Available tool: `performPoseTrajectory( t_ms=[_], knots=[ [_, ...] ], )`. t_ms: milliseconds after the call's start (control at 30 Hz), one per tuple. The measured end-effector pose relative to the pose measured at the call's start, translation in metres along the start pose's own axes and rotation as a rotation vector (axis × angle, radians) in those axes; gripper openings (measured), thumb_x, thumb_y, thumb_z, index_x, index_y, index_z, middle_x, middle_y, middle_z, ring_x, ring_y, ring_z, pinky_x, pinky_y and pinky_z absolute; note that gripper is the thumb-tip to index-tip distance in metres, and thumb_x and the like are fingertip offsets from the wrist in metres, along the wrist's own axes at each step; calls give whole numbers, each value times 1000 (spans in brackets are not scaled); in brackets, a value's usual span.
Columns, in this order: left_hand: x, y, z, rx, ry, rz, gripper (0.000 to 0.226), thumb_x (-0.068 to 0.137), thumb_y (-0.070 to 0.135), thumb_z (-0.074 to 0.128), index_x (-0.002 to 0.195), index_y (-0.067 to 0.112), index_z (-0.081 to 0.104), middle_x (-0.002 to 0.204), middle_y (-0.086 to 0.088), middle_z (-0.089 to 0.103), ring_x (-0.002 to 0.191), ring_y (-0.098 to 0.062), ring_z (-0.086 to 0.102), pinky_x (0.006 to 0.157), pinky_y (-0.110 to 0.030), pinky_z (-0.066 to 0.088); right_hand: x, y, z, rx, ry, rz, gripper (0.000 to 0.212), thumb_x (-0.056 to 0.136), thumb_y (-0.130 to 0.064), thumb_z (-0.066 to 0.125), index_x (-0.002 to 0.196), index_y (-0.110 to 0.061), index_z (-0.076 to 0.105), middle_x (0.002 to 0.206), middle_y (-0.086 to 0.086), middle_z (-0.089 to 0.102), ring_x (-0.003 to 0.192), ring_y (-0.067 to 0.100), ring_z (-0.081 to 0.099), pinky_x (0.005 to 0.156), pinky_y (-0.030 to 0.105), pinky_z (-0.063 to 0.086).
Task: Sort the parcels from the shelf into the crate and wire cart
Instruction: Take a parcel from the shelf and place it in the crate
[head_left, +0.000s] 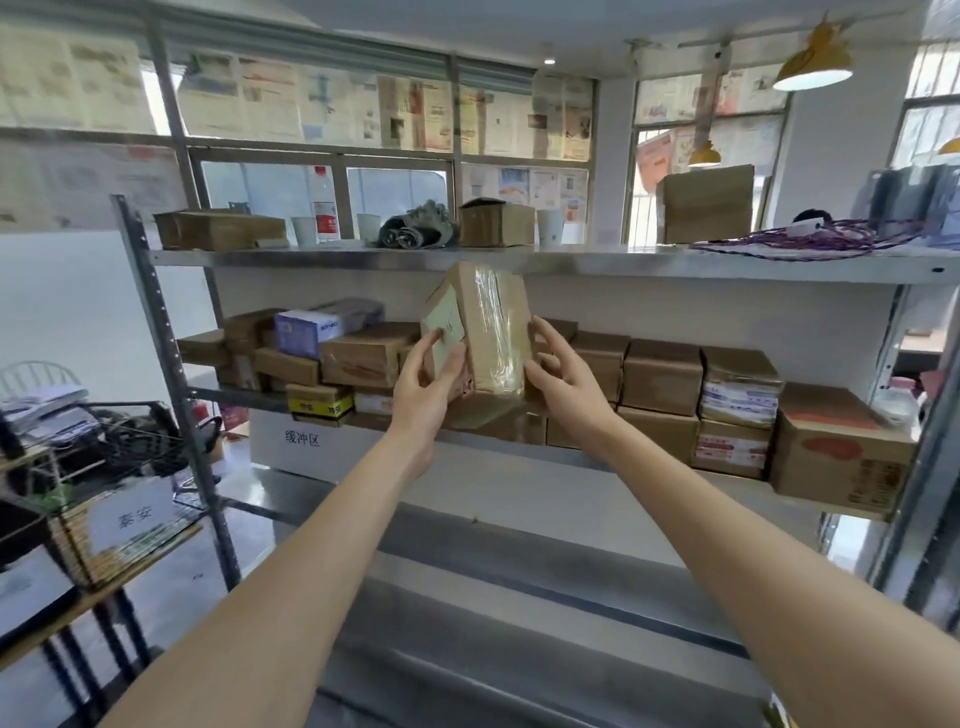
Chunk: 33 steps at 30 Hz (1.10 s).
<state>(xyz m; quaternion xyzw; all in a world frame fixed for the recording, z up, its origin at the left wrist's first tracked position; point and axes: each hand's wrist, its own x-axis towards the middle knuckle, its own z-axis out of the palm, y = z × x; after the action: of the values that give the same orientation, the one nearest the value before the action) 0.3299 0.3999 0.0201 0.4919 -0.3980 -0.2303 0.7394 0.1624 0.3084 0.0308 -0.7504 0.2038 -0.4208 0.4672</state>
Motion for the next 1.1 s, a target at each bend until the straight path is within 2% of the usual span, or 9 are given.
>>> performPoseTrajectory(
  t_ms=[167, 267, 367, 467, 633, 800, 933, 1033, 1100],
  knots=[
    [8, 2, -47, 91, 60, 82, 72, 72, 62, 83, 136, 48, 54, 140, 11, 58, 129, -12, 56, 106, -43, 51, 19, -1, 46, -84, -23, -65, 46, 108, -9, 44, 147, -32, 48, 143, 0, 57, 127, 15, 59, 100, 35, 56],
    [16, 1, -86, 161, 111, 118, 63, 82, 41, 83, 138, 43, 55, 140, 12, 58, 131, -10, 52, 106, -43, 52, 32, -7, 81, -95, -76, -34, 44, 106, -31, 51, 150, -34, 46, 141, -4, 58, 125, 9, 59, 103, 37, 54],
    [27, 3, -133, 269, 150, 147, 60, 84, 30, 82, 137, 43, 57, 140, 10, 59, 132, -14, 53, 102, -46, 54, 42, -18, 124, -64, -169, -14, 52, 101, -47, 57, 149, -39, 37, 127, -13, 65, 109, -1, 66, 92, 23, 56],
    [34, 11, -178, 334, 193, 157, 59, 86, 22, 81, 138, 36, 58, 138, 8, 59, 128, -16, 56, 96, -43, 58, 55, -23, 170, -82, -184, -16, 80, 91, -53, 68, 158, -34, 29, 144, -7, 55, 122, 12, 62, 99, 35, 56],
    [42, 28, -259, 425, 253, 154, 57, 88, 21, 79, 139, 35, 57, 136, 13, 53, 127, -17, 53, 90, -40, 61, 79, -26, 254, 42, -228, 17, 71, 92, -41, 72, 153, -39, 34, 139, 4, 57, 112, 17, 68, 88, 36, 62],
    [46, 40, -353, 457, 309, 139, 56, 84, 27, 82, 134, 39, 60, 139, 9, 58, 126, -21, 56, 90, -38, 61, 97, -32, 343, 140, -282, 73, 65, 93, -35, 74, 149, -40, 41, 125, -2, 64, 97, 13, 73, 73, 28, 62],
    [44, 49, -430, 455, 336, 121, 50, 87, 29, 80, 132, 42, 62, 138, 5, 58, 122, -22, 57, 91, -40, 61, 108, -32, 420, 172, -309, 109, 59, 95, -36, 70, 147, -42, 42, 120, -3, 65, 99, 14, 69, 67, 25, 60],
    [40, 54, -484, 451, 373, 108, 43, 95, 22, 71, 135, 35, 60, 123, 10, 62, 107, -9, 63, 77, -20, 59, 117, -26, 478, 200, -344, 163, 58, 96, -37, 68, 147, -42, 42, 122, 0, 65, 103, 17, 68, 71, 29, 58],
    [38, 54, -524, 513, 417, 79, 41, 98, 26, 67, 137, 33, 59, 123, 11, 62, 106, -8, 63, 80, -21, 58, 125, -20, 515, 205, -368, 192, 55, 96, -38, 67, 145, -44, 42, 119, -1, 65, 102, 17, 67, 74, 31, 57]
  ],
)
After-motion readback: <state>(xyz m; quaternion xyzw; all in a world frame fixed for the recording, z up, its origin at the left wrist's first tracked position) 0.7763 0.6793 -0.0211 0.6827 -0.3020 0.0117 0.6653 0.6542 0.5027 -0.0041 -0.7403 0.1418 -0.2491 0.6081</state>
